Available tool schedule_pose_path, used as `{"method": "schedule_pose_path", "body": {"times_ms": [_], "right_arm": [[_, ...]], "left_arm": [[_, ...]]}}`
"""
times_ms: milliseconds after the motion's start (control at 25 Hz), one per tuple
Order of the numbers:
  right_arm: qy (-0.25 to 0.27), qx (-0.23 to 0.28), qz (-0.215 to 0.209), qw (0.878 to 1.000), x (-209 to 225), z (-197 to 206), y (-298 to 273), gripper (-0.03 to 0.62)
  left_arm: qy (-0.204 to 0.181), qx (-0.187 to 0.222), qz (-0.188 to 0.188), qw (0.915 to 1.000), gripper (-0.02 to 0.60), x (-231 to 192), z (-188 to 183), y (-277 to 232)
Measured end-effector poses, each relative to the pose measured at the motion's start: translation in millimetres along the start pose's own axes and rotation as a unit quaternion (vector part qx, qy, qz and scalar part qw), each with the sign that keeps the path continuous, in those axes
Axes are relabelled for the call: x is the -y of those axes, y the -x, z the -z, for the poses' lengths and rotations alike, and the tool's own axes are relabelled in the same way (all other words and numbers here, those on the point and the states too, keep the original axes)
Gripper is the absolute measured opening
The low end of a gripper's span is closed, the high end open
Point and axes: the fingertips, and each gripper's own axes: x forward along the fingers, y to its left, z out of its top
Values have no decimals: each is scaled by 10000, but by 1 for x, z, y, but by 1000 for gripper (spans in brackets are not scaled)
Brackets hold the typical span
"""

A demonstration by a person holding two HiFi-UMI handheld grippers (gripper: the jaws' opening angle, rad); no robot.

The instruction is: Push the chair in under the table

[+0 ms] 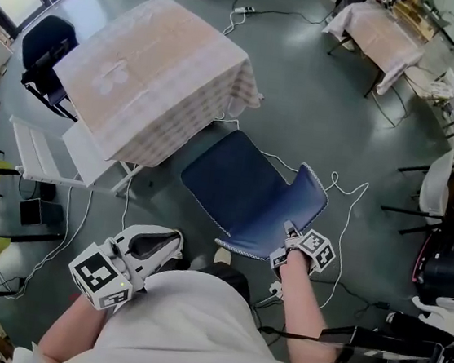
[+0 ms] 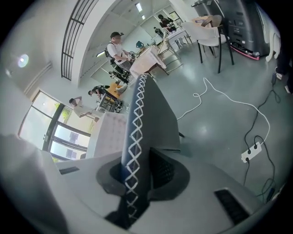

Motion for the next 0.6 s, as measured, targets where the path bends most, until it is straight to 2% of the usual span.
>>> {"method": "schedule_pose_path", "body": {"times_ms": [400,600], "right_arm": [[37,-84,-142,9999,-76,2,-61,79],[-30,-45,-141,9999,-111,18,-89,80]], "left_arm": [[234,154,-487,9984,11,-41,9,50],[318,169,-618,9974,12,-64,17,77]]}}
